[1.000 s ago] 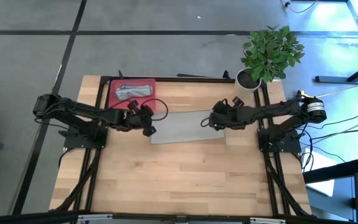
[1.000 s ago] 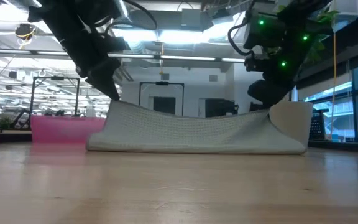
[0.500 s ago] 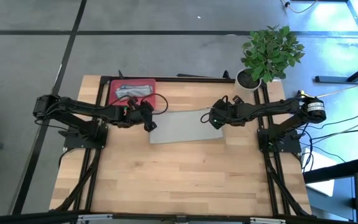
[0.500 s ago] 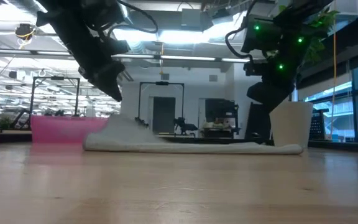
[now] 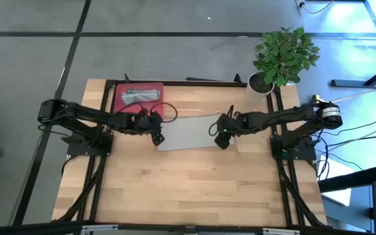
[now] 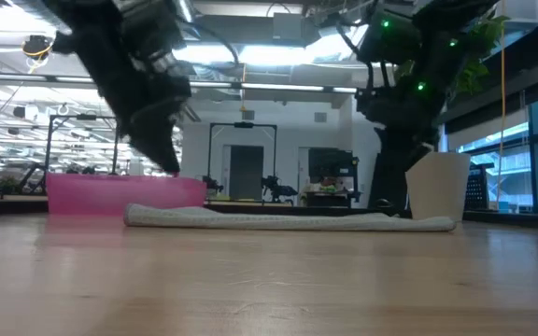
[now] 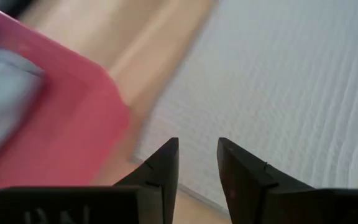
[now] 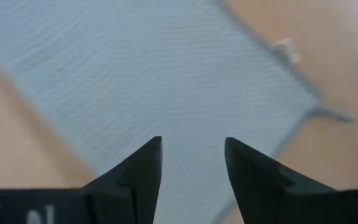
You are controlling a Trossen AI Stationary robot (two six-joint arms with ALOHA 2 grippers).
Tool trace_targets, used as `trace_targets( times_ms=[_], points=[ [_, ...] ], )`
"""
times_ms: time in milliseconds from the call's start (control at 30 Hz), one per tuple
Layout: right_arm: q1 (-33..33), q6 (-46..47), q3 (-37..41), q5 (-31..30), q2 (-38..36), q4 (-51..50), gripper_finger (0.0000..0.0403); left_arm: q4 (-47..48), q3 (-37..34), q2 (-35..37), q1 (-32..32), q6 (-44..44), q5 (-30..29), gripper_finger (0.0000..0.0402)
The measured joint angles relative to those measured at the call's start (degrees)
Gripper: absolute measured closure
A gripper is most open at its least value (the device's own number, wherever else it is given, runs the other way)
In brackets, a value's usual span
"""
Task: Roll microfiber towels into tight, uniform cylinder then place into a basket
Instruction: Fold the gray towel
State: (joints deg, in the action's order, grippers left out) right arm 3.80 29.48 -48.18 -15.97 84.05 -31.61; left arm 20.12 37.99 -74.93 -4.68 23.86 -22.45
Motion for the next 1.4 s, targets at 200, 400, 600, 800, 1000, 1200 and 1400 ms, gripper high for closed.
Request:
trace_targets(
  times_ms=[200, 400, 600, 800, 1000, 1200, 1400],
  points=[
    [-4.5, 3.9, 3.2, 1.1, 0.3, 4.7, 0.0226, -9.0, -4.5, -6.8, 2.5, 0.0, 2.3, 0.0301],
    [-5.6, 9.2, 8.1, 0.8, 0.3, 8.2, 0.0226, -13.1, -4.4, -13.7, 4.2, 0.0, 2.7, 0.0303],
    [-5.5, 10.9, 12.8, 0.6, 0.3, 13.0, 0.0226, -14.0, -4.2, -16.4, 7.1, 2.9, 2.7, 0.0304],
    [-5.5, 13.2, 15.9, -3.1, 0.2, 14.6, 0.0226, -14.6, -4.3, -16.6, 12.5, 7.9, 3.5, 0.0307],
    [-5.5, 14.8, 17.6, -7.9, 0.2, 15.9, 0.0226, -16.0, -4.5, -16.8, 19.7, 13.5, 3.5, 0.0307],
    [-5.4, 10.7, 17.8, -14.4, 0.4, 18.9, 0.0226, -21.7, -4.8, -17.1, 26.0, 18.0, 3.1, 0.0307],
    [-5.4, 6.0, 17.7, -17.9, 0.4, 19.2, 0.0226, -24.5, -4.9, -17.2, 29.9, 20.5, -1.5, 0.0308]
  ],
)
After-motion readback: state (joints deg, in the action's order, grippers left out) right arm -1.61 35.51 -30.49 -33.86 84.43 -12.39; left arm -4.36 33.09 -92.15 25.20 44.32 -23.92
